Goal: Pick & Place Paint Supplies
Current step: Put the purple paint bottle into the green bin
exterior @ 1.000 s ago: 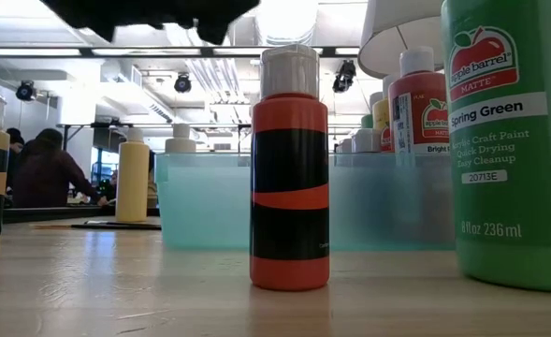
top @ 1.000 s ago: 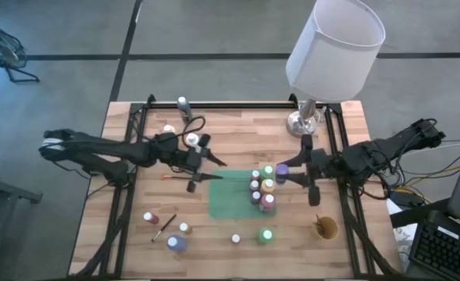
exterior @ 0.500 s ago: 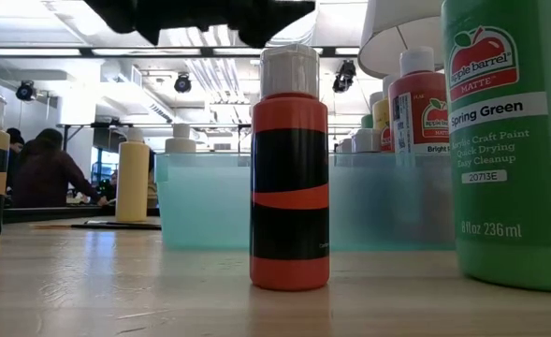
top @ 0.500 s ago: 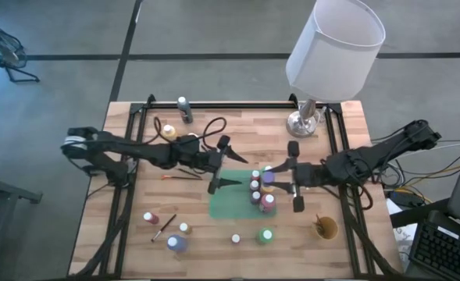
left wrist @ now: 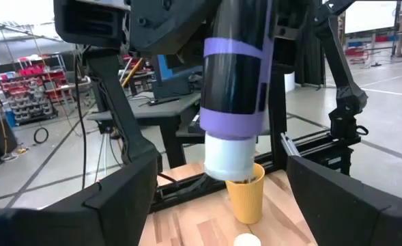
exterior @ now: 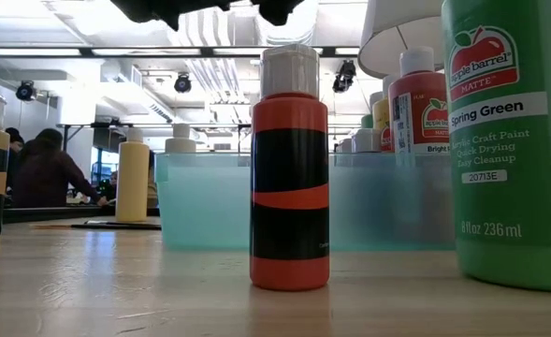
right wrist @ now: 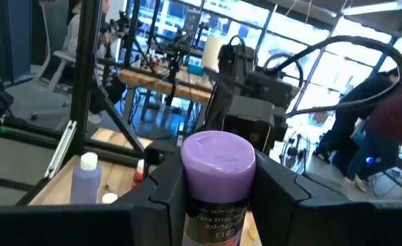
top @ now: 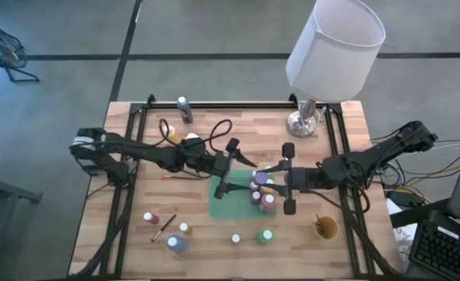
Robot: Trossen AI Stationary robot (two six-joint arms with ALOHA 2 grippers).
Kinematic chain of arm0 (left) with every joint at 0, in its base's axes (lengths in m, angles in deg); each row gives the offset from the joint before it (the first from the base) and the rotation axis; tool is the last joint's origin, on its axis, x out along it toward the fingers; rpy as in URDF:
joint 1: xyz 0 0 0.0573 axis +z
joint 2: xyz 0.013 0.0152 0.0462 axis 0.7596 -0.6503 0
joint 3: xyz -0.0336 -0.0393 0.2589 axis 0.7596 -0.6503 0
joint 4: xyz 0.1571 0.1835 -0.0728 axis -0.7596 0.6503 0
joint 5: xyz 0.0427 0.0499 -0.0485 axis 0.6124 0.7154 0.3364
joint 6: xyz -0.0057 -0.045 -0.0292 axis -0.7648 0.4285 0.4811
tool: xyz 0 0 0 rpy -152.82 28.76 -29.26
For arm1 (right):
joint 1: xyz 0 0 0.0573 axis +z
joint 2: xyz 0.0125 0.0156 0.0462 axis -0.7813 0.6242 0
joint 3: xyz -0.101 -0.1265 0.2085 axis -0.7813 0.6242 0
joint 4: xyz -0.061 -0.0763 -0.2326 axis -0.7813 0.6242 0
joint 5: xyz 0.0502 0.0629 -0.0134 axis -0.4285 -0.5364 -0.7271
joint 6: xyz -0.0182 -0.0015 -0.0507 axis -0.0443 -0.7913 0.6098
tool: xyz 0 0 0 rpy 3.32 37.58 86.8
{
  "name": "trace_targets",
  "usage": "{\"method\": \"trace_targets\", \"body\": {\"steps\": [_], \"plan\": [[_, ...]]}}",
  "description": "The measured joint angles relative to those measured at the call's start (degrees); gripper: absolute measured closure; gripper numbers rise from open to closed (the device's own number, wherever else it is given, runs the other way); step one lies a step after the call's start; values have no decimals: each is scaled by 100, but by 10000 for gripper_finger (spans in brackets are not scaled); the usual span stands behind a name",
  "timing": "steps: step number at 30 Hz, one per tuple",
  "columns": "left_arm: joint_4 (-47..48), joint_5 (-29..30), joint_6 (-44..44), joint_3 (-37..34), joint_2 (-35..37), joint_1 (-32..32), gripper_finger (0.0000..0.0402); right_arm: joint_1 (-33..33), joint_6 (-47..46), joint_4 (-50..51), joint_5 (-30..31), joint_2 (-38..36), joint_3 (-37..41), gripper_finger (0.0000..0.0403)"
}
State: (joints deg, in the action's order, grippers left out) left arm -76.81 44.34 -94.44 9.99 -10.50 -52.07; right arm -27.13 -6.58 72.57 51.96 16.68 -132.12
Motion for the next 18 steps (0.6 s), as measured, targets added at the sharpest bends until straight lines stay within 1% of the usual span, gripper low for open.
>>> {"method": "trace_targets", "body": {"steps": [11,15,18], "plan": [[5,-68,-16,441,-405,-35,71,-2,65,-160,11,73,0,289],[9,-241,-31,599,-422,-60,71,-2,61,-138,80,73,0,281],[0,-303,-43,672,-365,-105,71,-2,46,-71,101,73,0,286]]}}
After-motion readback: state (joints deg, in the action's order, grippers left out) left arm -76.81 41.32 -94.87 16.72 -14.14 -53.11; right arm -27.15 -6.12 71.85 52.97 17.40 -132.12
